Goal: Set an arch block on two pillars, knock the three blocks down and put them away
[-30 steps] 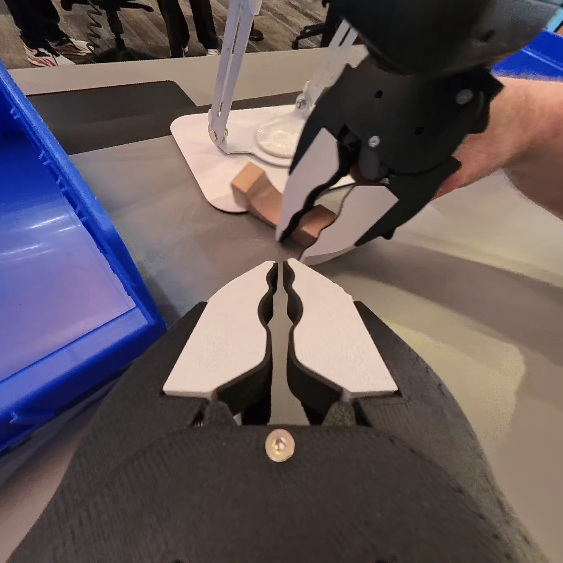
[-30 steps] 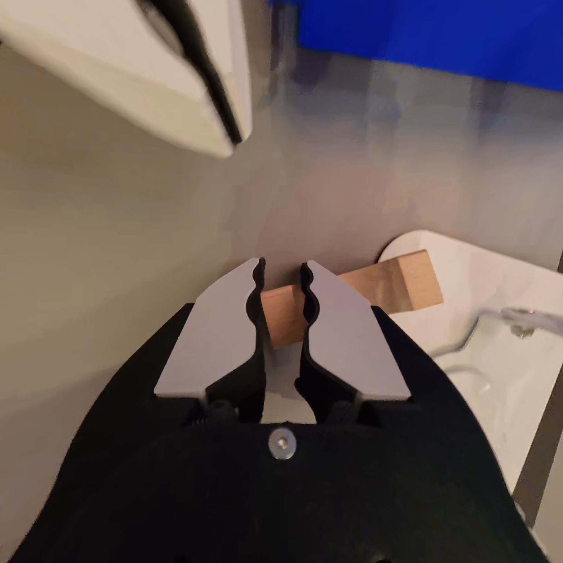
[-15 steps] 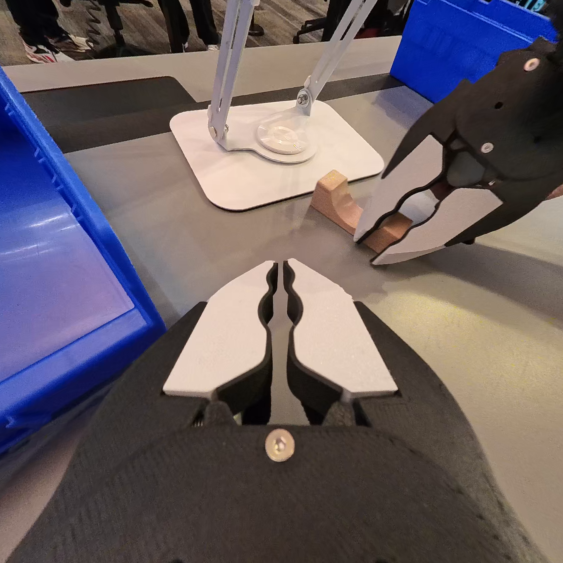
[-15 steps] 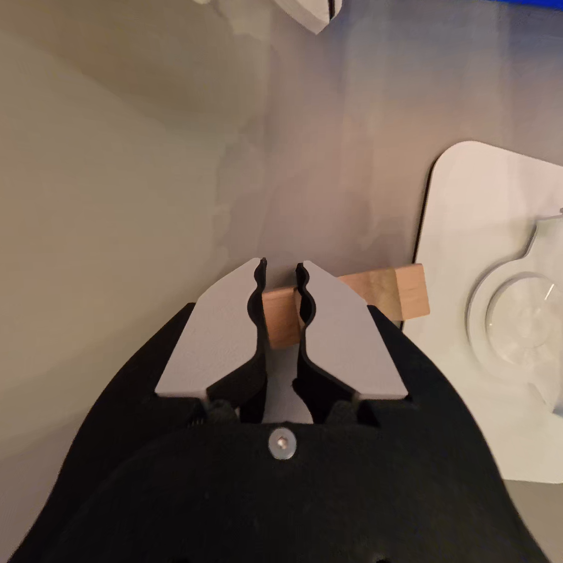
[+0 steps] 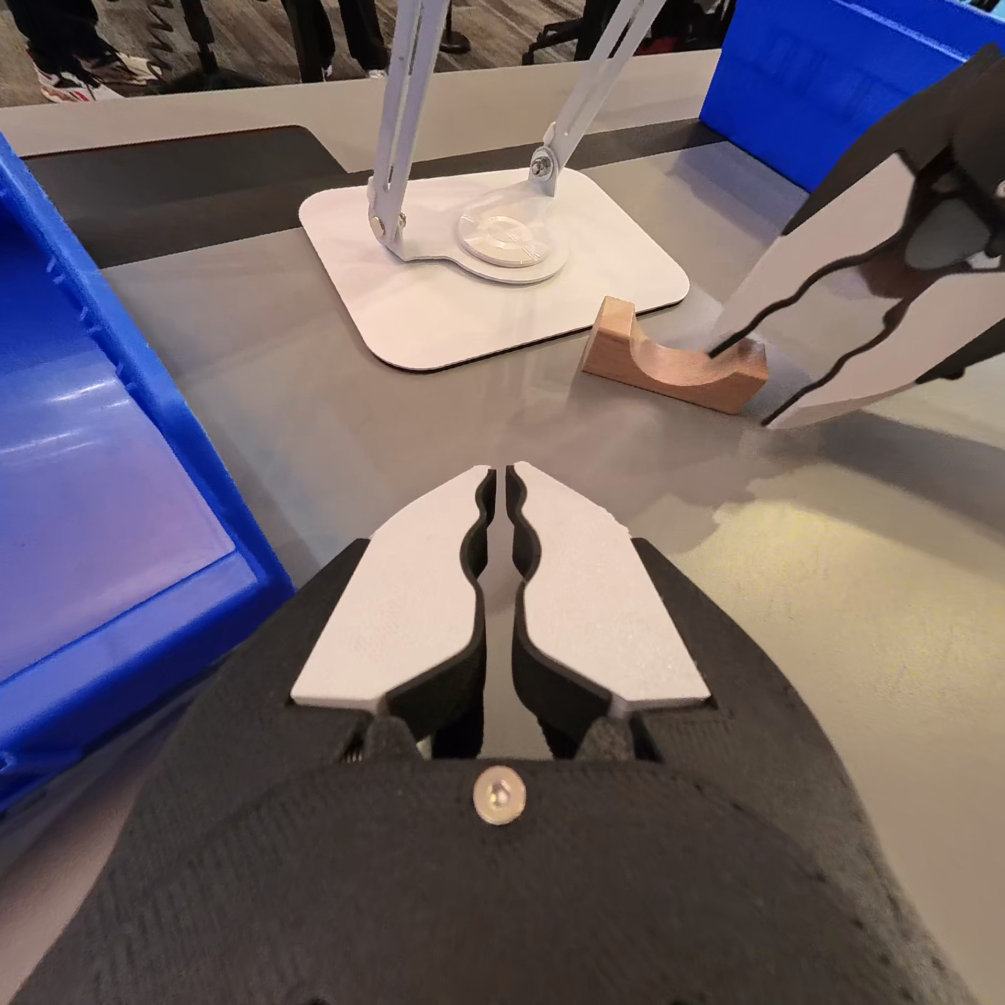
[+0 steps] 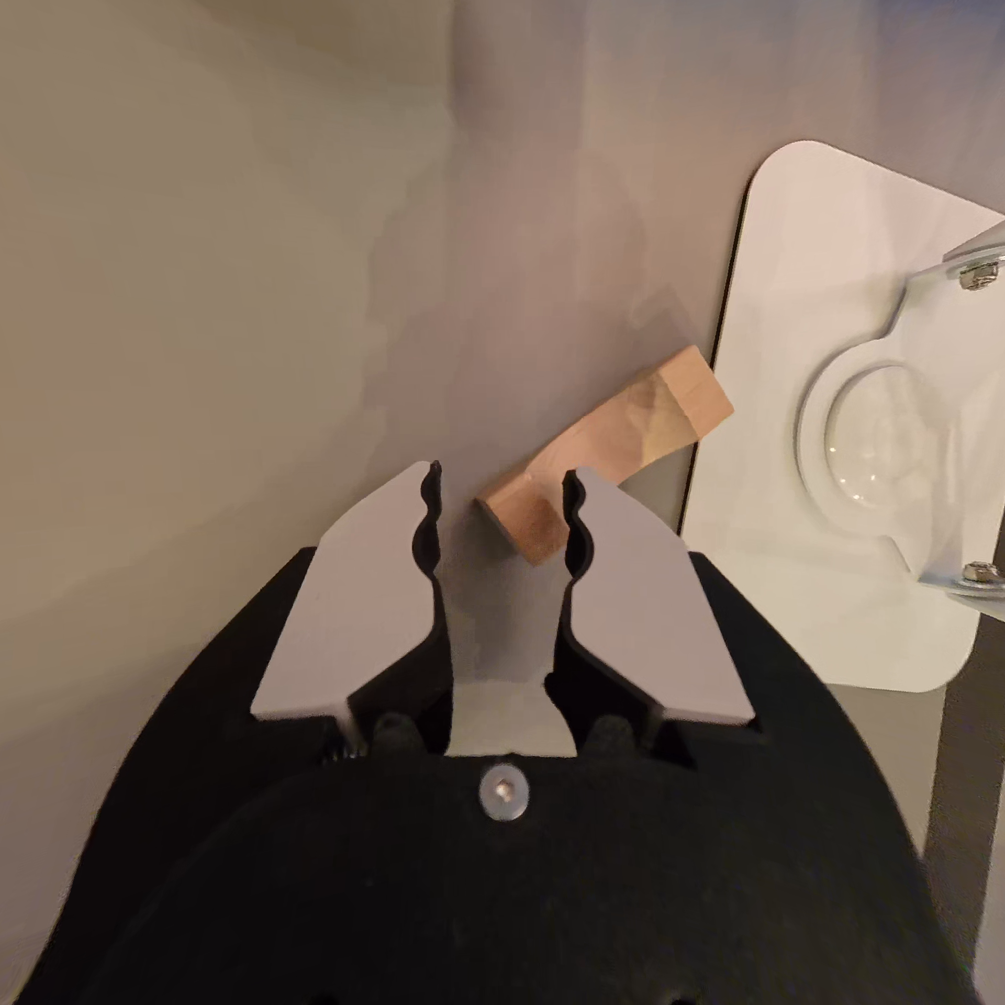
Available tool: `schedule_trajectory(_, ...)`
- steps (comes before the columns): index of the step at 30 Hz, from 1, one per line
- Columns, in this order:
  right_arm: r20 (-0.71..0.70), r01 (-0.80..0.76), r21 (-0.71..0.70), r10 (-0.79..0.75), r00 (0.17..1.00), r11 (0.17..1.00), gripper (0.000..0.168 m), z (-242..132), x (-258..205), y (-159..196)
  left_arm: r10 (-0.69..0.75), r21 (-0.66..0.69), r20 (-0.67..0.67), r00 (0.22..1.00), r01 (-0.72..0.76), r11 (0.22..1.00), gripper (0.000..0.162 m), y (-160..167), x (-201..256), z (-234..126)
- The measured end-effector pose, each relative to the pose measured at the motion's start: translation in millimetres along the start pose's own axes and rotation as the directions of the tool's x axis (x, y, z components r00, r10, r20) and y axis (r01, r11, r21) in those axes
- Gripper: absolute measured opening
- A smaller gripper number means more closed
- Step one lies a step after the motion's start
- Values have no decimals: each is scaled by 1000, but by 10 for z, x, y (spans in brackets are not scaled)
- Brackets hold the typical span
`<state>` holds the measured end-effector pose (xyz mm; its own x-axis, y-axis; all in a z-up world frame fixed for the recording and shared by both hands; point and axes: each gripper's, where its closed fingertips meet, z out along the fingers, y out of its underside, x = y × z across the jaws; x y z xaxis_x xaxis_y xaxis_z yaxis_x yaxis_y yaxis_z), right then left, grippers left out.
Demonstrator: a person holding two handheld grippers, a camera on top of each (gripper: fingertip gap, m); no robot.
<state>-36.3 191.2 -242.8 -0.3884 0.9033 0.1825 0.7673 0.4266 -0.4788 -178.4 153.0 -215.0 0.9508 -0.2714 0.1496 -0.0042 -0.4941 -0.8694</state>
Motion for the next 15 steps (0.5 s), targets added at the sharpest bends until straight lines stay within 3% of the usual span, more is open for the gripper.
schedule_trajectory(7, 11, 97, -62, -97, 995, 993, 28, 10, 85, 119, 3, -6, 0, 1000, -3, 1000, 3, 7, 1, 12)
schedule_trajectory(15, -58, 80, 21, -78, 995, 997, 23, -155, 42, 15, 7, -4, -1, 1000, -7, 1000, 3, 6, 3, 8)
